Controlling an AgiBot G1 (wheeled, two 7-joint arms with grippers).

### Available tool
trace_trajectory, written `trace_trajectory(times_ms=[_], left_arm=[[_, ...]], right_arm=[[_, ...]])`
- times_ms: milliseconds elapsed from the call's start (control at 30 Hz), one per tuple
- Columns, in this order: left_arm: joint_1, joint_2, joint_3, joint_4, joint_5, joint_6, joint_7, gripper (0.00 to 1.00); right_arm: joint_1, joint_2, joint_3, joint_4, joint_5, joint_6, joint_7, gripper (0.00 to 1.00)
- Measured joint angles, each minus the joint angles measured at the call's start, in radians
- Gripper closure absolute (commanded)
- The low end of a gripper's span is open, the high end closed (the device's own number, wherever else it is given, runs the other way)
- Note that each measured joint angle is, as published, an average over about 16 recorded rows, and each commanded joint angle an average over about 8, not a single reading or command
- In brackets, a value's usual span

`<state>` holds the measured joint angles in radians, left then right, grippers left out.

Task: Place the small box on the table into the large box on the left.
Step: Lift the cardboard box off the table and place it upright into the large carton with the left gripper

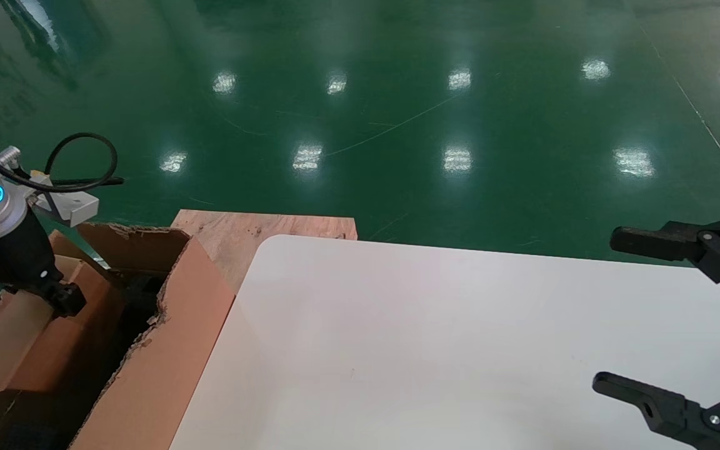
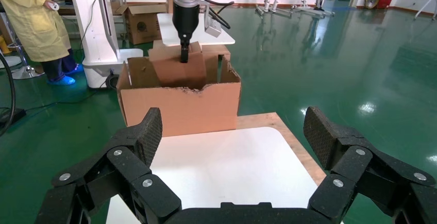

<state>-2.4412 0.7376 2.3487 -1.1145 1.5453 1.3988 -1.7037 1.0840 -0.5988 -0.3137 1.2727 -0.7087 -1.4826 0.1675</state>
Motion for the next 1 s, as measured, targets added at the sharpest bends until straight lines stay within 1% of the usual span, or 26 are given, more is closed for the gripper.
trace_trajectory(times_ms=[267, 700, 1000], left_arm=[[0.012, -0.025, -0.001, -0.008, -0.007, -0.023, 0.026, 1.00], [0.005, -0.010, -0.009, 0.050, -0.070, 0.053, 0.042, 1.00], [0.026, -0.024, 0.007, 0.069, -0.056, 0.050, 0.044, 1.00]], right_arm=[[0.000, 0.000, 0.000, 0.000, 0.000, 0.000, 0.000, 0.00], [0.000, 0.000, -0.001, 0.000, 0.000, 0.000, 0.000, 0.00], [0.000, 0.000, -0.001, 0.000, 0.001, 0.000, 0.000, 0.00]])
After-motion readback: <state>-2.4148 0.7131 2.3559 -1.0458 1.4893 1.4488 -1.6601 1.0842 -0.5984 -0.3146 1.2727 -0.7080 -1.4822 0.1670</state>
